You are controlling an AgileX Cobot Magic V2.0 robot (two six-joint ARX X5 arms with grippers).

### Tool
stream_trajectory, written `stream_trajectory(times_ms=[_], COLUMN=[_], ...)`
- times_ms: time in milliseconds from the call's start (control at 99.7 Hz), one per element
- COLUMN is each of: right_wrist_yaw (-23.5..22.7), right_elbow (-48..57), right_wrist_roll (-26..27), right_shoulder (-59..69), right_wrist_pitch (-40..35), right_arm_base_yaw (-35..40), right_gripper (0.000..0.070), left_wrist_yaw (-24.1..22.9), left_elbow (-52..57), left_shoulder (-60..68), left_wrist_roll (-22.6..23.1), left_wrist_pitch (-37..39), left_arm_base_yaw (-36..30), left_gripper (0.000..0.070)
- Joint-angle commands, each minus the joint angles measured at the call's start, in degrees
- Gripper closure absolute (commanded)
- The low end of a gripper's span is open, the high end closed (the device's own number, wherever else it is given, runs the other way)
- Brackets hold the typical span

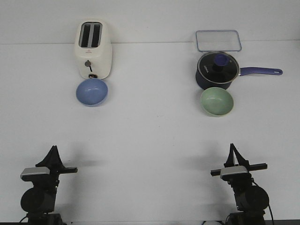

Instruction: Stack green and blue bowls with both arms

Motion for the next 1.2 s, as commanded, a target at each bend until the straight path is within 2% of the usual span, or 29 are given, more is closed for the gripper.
stream_trajectory(times_ms=[0, 773, 923, 993, 1084, 1194], right_wrist_yaw=[-0.02, -0.22, -0.48, -0.42, 1.51, 2.67], right_elbow=[-0.11, -0.11, -0.11, -0.11, -0.11, 1.62], right_wrist_roll=[-0.20, 0.52, 7.89, 14.91, 26.40, 33.97], right_shoulder=[0.00, 0.00, 0.00, 0.00, 0.00, 0.02], right_wrist_pitch=[0.94, 1.03, 1.25, 1.62, 2.54, 2.49], right_arm_base_yaw=[0.02, 0.04, 0.04, 0.04, 0.02, -0.02], right_gripper=[0.0700, 0.0700, 0.0700, 0.0700, 0.0700, 0.0700], left_wrist_yaw=[0.11, 0.11, 0.11, 0.11, 0.11, 0.11], left_elbow=[-1.05, -1.07, -1.05, -1.05, -1.05, -1.05], left_shoulder=[-0.09, -0.09, -0.07, -0.07, -0.07, -0.09], left_wrist_roll=[0.31, 0.31, 0.31, 0.31, 0.31, 0.31], left_wrist_pitch=[0.57, 0.57, 0.57, 0.57, 0.57, 0.57], left_arm_base_yaw=[0.07, 0.07, 0.07, 0.07, 0.07, 0.07], left_gripper=[0.0685, 0.0685, 0.0685, 0.0685, 0.0685, 0.0685])
